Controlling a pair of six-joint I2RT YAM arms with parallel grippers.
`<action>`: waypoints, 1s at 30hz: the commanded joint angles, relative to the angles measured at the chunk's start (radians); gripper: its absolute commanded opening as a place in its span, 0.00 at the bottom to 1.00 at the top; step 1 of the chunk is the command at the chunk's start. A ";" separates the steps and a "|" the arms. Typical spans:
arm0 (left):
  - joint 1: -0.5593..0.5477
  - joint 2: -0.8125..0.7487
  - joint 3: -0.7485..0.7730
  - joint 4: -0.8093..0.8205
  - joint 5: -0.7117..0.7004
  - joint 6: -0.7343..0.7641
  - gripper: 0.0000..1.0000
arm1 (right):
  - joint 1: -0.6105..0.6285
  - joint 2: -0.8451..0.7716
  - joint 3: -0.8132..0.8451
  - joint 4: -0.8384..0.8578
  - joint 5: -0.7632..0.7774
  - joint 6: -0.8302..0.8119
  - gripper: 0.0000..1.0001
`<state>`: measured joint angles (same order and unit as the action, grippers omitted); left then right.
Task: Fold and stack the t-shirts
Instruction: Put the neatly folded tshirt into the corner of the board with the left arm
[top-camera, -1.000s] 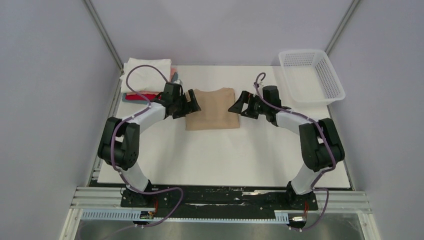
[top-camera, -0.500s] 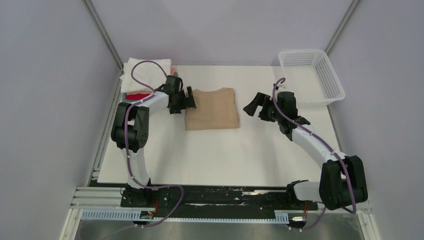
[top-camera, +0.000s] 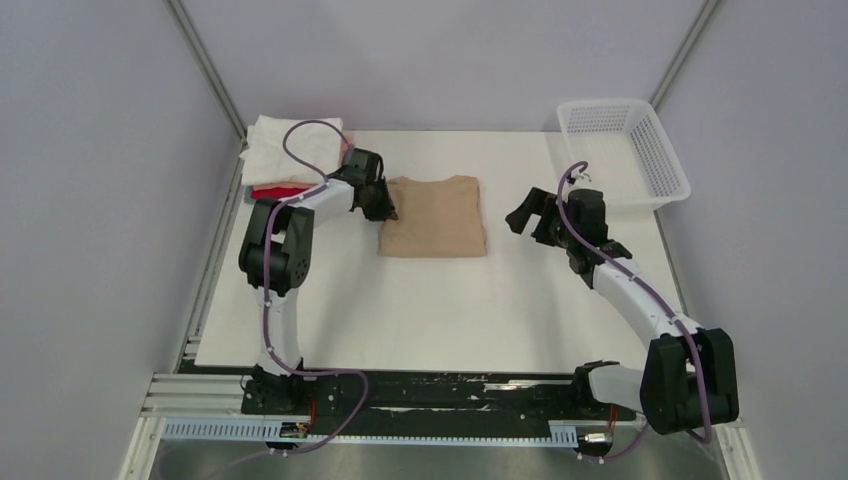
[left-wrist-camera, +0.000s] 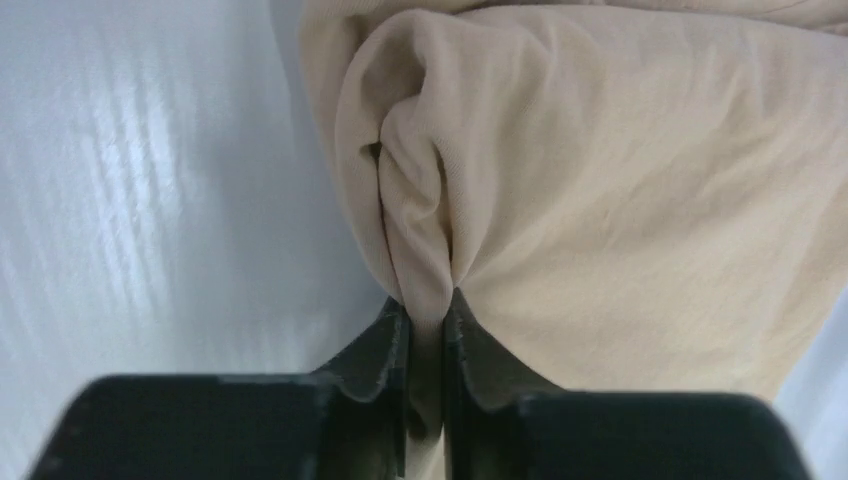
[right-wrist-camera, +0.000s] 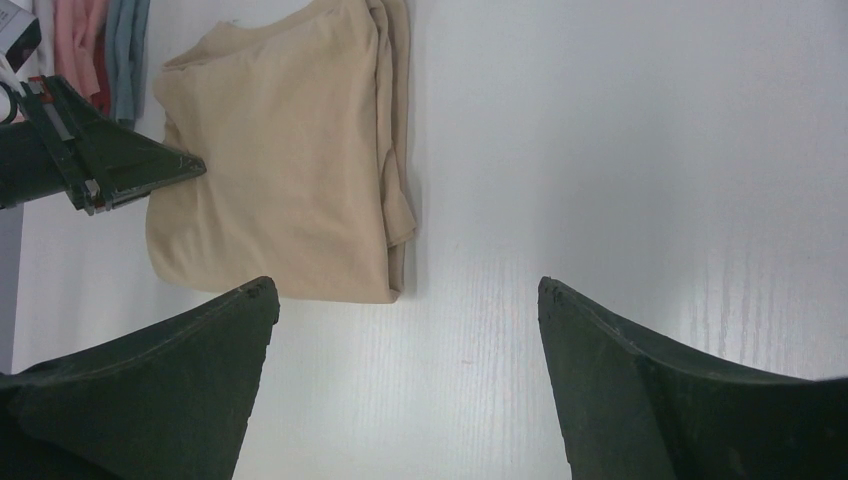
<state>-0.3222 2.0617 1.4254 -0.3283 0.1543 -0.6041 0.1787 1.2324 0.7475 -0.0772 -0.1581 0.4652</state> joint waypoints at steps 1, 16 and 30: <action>-0.026 0.078 0.091 -0.126 -0.075 0.000 0.02 | -0.011 -0.050 -0.009 0.002 0.003 -0.032 1.00; -0.027 -0.040 0.229 -0.029 -0.550 0.541 0.00 | -0.025 -0.066 -0.027 0.023 0.060 -0.062 1.00; 0.018 -0.092 0.354 0.073 -0.695 0.838 0.00 | -0.035 -0.026 -0.013 0.033 0.055 -0.063 1.00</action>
<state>-0.3305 2.0472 1.6951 -0.3515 -0.4656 0.1081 0.1509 1.2003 0.7246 -0.0906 -0.1127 0.4160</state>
